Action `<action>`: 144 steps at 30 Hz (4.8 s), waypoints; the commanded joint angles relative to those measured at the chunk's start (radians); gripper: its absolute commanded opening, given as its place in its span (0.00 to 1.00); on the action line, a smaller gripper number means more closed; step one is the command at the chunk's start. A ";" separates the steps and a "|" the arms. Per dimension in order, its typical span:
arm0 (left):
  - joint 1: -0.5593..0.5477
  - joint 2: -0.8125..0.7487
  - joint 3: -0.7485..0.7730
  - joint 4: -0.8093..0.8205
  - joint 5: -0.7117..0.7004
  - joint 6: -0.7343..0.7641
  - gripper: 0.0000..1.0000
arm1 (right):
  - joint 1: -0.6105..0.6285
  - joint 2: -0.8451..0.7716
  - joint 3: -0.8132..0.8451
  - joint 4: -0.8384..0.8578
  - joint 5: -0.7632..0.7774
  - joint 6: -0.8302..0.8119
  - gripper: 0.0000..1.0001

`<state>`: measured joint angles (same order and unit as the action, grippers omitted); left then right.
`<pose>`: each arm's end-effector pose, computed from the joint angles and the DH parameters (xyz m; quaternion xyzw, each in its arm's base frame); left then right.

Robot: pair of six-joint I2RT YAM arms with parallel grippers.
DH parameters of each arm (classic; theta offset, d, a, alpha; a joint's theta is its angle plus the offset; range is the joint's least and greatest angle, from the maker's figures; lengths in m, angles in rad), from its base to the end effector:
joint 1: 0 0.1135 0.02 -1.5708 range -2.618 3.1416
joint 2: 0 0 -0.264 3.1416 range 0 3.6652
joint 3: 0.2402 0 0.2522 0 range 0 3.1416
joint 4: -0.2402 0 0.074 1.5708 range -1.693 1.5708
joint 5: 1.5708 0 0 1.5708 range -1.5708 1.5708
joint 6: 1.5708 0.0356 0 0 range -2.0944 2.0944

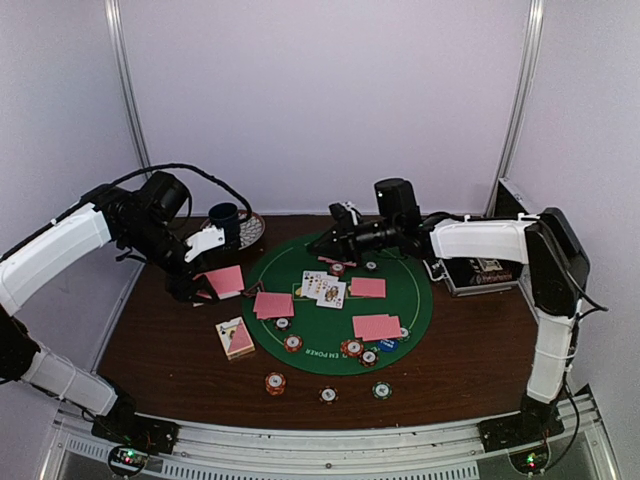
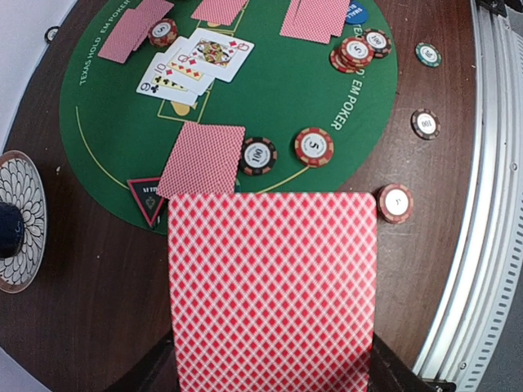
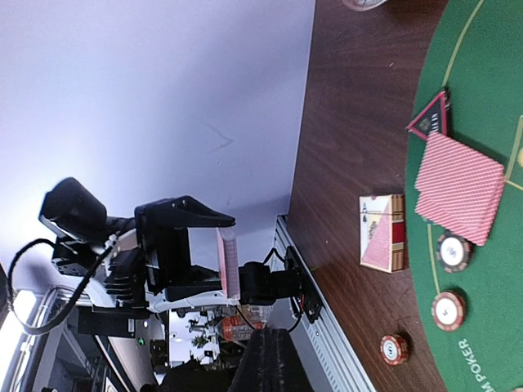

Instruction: Distribute texas hold em gaming equipment

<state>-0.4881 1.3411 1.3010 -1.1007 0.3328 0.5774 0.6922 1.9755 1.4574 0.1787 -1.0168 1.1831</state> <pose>0.2171 -0.1284 0.3228 0.5198 0.8120 -0.1523 0.2174 0.3301 0.3130 0.2561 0.0994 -0.7601 -0.6418 0.0219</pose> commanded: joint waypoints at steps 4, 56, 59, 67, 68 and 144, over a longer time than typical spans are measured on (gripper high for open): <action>0.000 -0.006 -0.004 0.023 0.008 0.003 0.00 | -0.137 -0.135 -0.200 0.062 -0.014 -0.039 0.00; 0.000 -0.001 0.011 0.031 0.025 -0.007 0.00 | 0.247 0.188 0.323 -0.073 -0.041 -0.064 0.21; 0.000 -0.001 0.011 0.030 0.024 -0.007 0.00 | 0.247 0.192 0.330 -0.069 -0.042 -0.059 0.13; 0.000 -0.011 0.003 0.031 0.019 -0.008 0.00 | 0.220 0.148 0.283 -0.059 -0.039 -0.061 0.00; 0.000 -0.011 0.003 0.031 0.018 -0.009 0.00 | 0.211 0.137 0.266 -0.054 -0.038 -0.062 0.00; 0.182 -0.076 -0.566 0.299 -0.088 0.248 0.00 | -0.313 -0.316 -0.202 -0.805 0.538 -0.628 0.99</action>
<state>-0.3130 1.2785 0.7689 -0.8833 0.2493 0.7715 0.3813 1.7321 1.2835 -0.5934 -0.5320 0.5476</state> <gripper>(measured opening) 0.660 0.994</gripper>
